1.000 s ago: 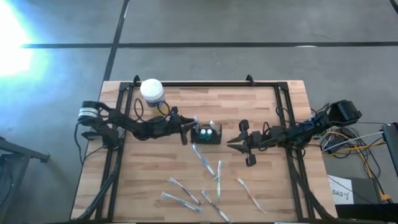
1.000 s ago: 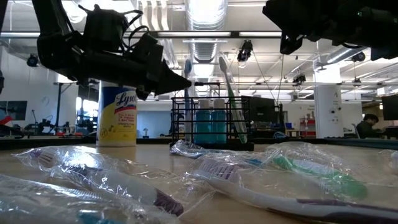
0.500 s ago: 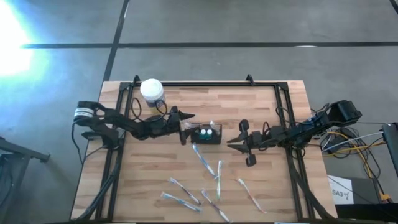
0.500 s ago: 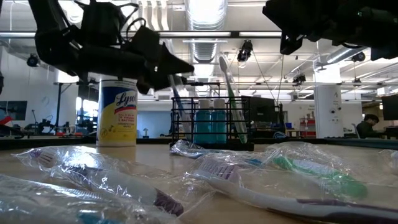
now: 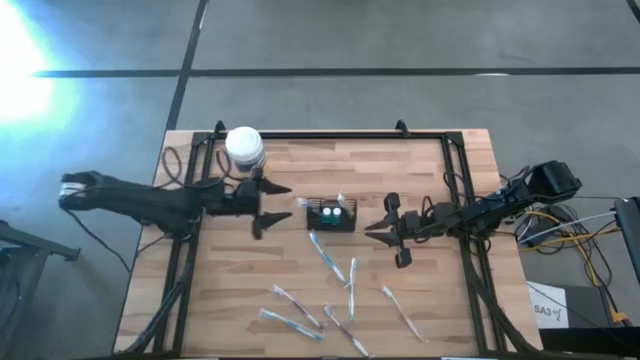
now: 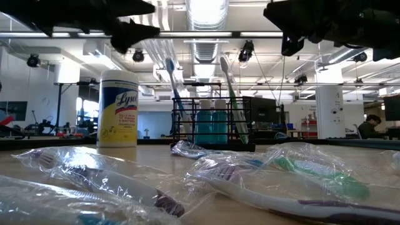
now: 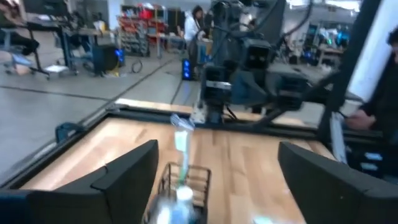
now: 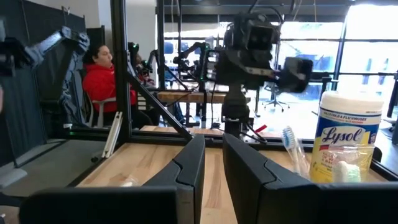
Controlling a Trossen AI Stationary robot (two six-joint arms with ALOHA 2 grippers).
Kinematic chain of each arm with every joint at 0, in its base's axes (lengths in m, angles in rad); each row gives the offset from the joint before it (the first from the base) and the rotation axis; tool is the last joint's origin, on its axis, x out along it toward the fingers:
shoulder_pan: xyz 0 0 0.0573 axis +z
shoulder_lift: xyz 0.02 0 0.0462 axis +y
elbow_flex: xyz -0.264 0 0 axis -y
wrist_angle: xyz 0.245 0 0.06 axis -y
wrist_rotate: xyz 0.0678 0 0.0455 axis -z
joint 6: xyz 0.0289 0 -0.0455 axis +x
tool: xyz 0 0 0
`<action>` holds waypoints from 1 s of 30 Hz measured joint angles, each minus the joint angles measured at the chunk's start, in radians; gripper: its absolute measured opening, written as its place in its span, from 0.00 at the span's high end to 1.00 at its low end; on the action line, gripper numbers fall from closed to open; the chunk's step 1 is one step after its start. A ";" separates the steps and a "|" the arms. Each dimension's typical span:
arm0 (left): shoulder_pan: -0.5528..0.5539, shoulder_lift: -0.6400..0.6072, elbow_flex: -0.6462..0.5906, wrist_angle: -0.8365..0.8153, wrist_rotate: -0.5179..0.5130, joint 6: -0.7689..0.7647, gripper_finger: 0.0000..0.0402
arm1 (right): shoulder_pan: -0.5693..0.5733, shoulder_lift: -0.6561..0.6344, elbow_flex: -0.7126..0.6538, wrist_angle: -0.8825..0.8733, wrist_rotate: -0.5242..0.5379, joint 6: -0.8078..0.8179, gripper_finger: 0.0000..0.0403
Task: Pick & Place toothbrushing station
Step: Put the top blue toothbrush into the black mesh organizer
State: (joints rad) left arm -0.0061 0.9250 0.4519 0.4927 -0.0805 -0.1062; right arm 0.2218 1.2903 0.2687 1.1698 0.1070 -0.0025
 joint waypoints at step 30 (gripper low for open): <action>-0.093 -0.603 -0.294 -0.285 -0.075 0.052 0.99 | 0.001 0.023 0.006 -0.040 0.005 0.069 0.87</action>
State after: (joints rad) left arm -0.0990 0.3222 0.1575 0.2074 -0.1555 -0.0540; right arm 0.2226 1.3128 0.2745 1.1298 0.1120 0.0666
